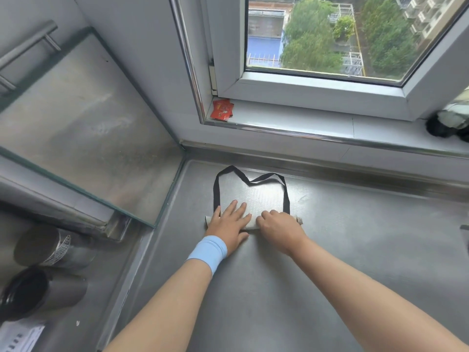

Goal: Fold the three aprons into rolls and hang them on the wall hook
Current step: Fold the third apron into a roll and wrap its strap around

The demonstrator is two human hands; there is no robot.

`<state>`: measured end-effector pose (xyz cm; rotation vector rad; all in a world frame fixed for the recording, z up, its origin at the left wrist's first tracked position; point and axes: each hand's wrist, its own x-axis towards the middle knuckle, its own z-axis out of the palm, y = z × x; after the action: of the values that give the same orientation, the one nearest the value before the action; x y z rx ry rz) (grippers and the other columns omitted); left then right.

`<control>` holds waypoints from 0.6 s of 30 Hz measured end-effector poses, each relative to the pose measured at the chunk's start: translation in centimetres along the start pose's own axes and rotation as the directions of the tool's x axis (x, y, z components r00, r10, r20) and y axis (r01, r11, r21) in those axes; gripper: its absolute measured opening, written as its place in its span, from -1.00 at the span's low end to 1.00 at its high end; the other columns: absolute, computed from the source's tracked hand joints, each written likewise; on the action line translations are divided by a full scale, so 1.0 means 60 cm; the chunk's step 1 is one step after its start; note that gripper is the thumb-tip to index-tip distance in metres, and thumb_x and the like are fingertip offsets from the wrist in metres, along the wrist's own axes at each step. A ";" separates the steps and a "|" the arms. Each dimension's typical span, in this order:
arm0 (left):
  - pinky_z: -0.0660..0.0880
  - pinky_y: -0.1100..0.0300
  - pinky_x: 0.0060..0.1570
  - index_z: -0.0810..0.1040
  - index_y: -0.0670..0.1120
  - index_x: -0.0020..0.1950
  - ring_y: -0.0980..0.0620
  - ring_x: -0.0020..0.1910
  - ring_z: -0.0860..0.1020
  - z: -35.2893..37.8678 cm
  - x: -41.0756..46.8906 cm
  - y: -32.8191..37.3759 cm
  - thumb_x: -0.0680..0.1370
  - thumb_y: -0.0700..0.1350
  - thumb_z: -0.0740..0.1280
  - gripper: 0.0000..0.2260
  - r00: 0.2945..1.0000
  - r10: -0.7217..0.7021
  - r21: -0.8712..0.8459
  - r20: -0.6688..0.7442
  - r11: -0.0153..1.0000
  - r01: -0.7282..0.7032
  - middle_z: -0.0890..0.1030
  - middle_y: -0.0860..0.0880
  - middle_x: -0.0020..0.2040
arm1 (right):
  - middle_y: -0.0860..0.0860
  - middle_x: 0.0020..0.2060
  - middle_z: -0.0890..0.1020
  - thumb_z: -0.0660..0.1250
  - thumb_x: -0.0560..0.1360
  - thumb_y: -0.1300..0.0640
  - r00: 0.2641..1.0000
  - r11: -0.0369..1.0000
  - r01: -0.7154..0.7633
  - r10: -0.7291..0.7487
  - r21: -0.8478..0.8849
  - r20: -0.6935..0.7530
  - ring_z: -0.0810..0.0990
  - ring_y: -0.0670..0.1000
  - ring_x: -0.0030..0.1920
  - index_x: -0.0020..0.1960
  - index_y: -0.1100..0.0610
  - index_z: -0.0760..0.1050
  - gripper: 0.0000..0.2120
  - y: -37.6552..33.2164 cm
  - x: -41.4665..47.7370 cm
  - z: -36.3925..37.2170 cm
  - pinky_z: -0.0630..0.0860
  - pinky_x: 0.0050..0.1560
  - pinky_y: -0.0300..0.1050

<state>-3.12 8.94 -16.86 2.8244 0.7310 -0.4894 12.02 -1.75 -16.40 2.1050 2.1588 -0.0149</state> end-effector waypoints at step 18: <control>0.52 0.13 -0.10 0.54 0.16 -0.14 0.05 -0.23 0.57 -0.238 -0.164 0.011 0.42 0.08 0.36 -0.95 0.983 0.046 -0.635 0.180 0.768 0.080 0.66 0.01 -0.21 | -0.15 -0.37 0.65 0.30 0.48 0.06 0.866 0.732 -0.323 -0.026 0.600 0.499 0.61 -0.16 -0.30 -0.15 0.06 0.62 -0.86 0.015 -0.061 -0.368 0.42 -0.36 -0.41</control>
<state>-7.09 7.71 -0.01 2.0980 0.7151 -0.3975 11.18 -3.25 5.90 2.2406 1.7987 -1.3482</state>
